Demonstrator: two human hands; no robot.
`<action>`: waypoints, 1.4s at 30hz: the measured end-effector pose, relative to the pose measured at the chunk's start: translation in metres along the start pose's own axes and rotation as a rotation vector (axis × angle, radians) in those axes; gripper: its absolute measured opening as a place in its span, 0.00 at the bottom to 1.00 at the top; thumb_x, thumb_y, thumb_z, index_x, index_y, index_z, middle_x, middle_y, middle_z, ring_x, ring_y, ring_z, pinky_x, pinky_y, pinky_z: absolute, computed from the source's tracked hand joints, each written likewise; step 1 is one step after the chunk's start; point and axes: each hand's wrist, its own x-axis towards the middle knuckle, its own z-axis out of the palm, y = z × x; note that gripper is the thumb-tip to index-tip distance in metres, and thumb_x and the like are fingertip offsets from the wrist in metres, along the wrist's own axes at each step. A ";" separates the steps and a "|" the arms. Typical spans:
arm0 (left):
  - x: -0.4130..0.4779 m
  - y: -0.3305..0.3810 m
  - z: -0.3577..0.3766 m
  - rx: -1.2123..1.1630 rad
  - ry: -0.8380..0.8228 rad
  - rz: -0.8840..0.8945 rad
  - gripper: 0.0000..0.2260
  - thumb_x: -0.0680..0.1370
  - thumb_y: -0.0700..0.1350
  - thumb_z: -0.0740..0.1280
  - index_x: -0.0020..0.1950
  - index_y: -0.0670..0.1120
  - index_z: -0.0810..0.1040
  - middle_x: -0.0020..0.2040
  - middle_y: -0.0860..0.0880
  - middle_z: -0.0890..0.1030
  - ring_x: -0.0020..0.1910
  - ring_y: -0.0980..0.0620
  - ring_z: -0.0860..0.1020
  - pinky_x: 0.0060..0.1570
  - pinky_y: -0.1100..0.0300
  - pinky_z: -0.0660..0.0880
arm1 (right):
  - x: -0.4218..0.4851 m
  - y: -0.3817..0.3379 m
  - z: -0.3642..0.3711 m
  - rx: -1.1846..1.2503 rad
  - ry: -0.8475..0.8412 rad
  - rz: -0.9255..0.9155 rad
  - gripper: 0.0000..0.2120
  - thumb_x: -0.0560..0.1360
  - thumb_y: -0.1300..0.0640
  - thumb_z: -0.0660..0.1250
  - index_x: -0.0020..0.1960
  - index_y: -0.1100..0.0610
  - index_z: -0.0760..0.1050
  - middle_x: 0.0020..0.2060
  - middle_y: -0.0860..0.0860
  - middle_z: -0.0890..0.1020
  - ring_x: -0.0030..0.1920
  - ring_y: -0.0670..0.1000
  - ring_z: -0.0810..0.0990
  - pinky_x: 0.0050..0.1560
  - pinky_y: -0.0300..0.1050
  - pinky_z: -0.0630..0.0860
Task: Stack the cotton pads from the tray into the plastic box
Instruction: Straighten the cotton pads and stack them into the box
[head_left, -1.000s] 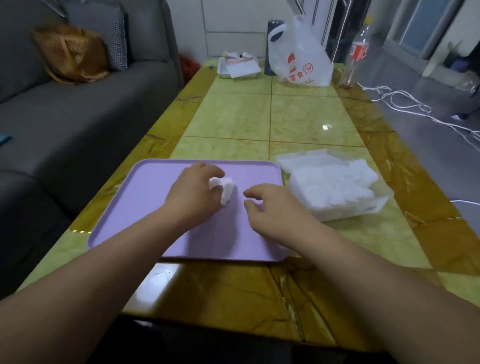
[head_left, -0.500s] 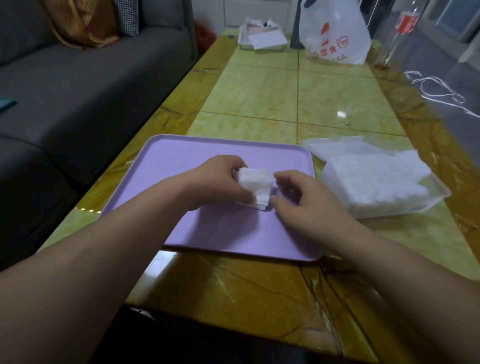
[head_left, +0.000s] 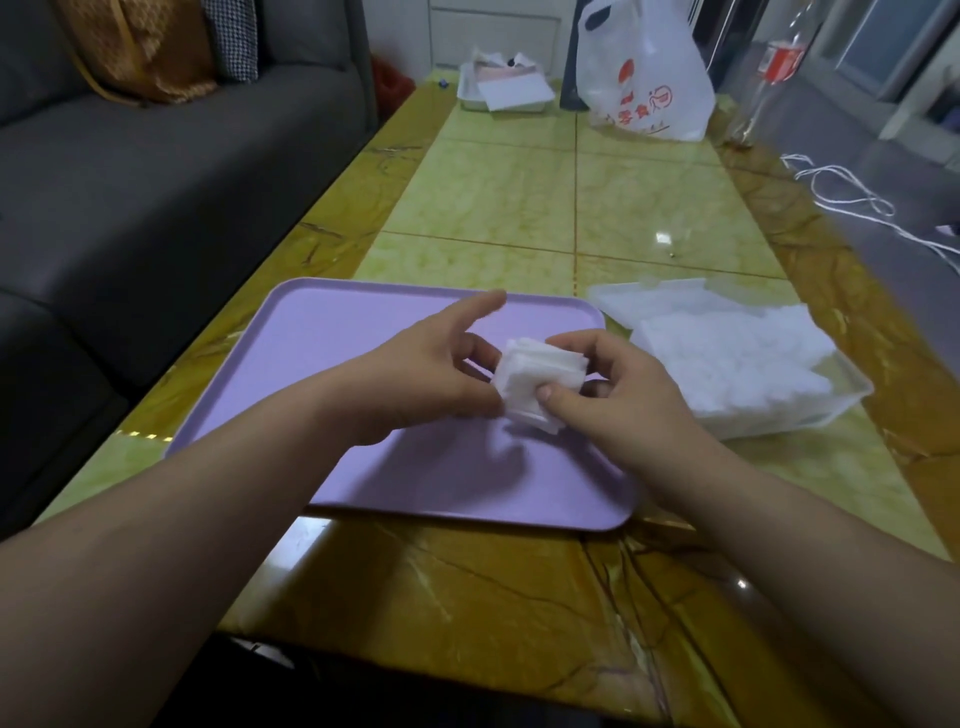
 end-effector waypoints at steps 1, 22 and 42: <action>0.000 0.001 0.000 -0.045 0.005 -0.004 0.44 0.66 0.35 0.71 0.80 0.55 0.62 0.55 0.45 0.83 0.46 0.46 0.83 0.48 0.49 0.79 | 0.000 -0.001 0.000 0.018 -0.003 0.002 0.16 0.74 0.63 0.74 0.58 0.48 0.80 0.52 0.49 0.85 0.48 0.56 0.85 0.55 0.56 0.83; 0.004 0.005 0.007 -0.297 0.166 -0.135 0.05 0.76 0.34 0.68 0.47 0.41 0.83 0.41 0.40 0.82 0.41 0.42 0.81 0.48 0.47 0.82 | 0.000 -0.006 0.002 0.184 0.018 0.135 0.10 0.74 0.61 0.76 0.54 0.62 0.83 0.36 0.60 0.86 0.33 0.57 0.85 0.40 0.55 0.86; -0.001 0.002 0.008 -0.152 0.134 0.002 0.07 0.79 0.44 0.73 0.55 0.44 0.86 0.53 0.39 0.85 0.45 0.48 0.82 0.48 0.46 0.78 | 0.002 -0.005 -0.001 0.196 0.030 0.131 0.07 0.74 0.64 0.76 0.50 0.62 0.82 0.40 0.60 0.87 0.38 0.57 0.86 0.38 0.50 0.84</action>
